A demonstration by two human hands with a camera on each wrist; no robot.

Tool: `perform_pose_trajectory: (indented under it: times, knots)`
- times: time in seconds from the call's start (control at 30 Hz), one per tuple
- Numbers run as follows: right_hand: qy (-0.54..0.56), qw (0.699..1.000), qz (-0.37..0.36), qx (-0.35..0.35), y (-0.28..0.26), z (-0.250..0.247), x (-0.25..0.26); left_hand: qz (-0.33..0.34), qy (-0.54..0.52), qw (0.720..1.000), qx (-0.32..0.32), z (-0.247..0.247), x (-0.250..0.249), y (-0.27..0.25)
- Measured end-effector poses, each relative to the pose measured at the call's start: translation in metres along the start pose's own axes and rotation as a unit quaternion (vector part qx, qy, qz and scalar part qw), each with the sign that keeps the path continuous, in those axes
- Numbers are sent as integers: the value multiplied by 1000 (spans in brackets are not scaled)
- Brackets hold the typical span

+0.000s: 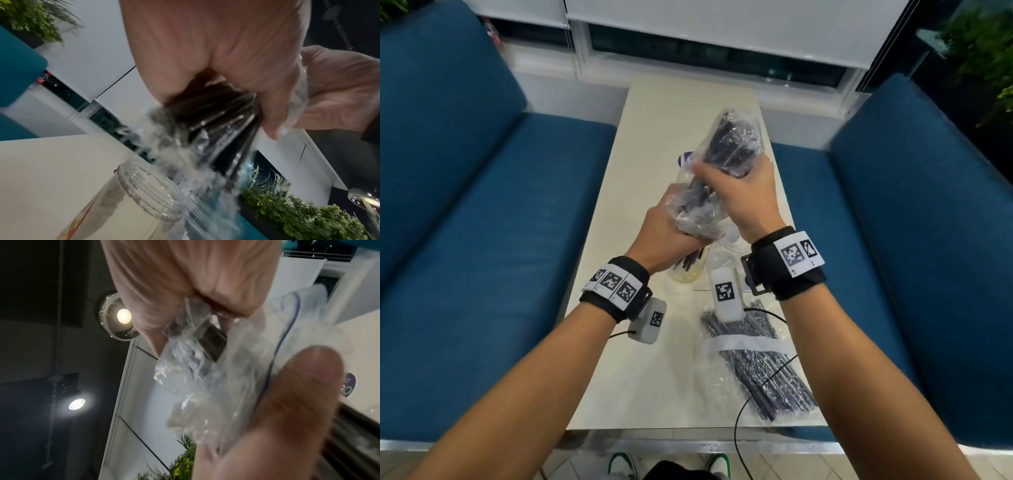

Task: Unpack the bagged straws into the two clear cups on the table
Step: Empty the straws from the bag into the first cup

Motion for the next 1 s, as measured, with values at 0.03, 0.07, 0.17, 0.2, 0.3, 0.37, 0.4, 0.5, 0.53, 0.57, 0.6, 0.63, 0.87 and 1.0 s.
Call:
perform_pose_trajectory:
  times: [0.03,0.07,0.17,0.2,0.3,0.37,0.4,0.5,0.53,0.57,0.6,0.63,0.87,1.0]
  knots:
    - [1,1000,-14,-17,1,-5,1,-5,-4,1000,7,0,3,1]
    - [7,999,-26,-36,4,-10,2,-15,10,1000,12,-2,7,2]
    - [31,993,-43,-109,18,-26,1,-79,127,989,19,-9,37,4]
    - [40,989,-43,-133,23,-31,-2,-104,158,982,20,-10,49,3]
    - [71,981,-41,-178,31,-34,-14,-144,211,967,19,-3,78,5]
    - [88,978,-38,-186,32,-30,-23,-136,215,967,14,5,87,11]
    - [95,978,-33,-185,32,-27,-27,-132,214,968,10,8,89,15]
    - [102,979,-18,-177,31,-18,-44,-127,198,972,-20,16,94,21]
    - [104,979,-12,-176,31,-16,-49,-120,188,974,-34,17,97,22]
    - [106,979,-8,-173,31,-16,-54,-111,179,977,-46,17,99,21]
    - [110,979,-4,-170,30,-16,-57,-104,173,978,-52,16,100,20]
    - [117,979,-1,-165,29,-17,-60,-100,172,979,-52,14,101,20]
    - [137,980,13,-144,39,-20,-66,-73,195,977,-40,11,103,17]
    - [101,983,12,-154,49,0,-61,-82,202,975,-33,11,105,18]
Point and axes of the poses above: each hand's wrist, its own y-axis towards the middle knuckle, its own z-axis out of the palm, x = y × z, the point moved 2 cm from there along y, towards the middle knuckle, and after that the axes turned 4 degrees about x, right-handed, at the moved point
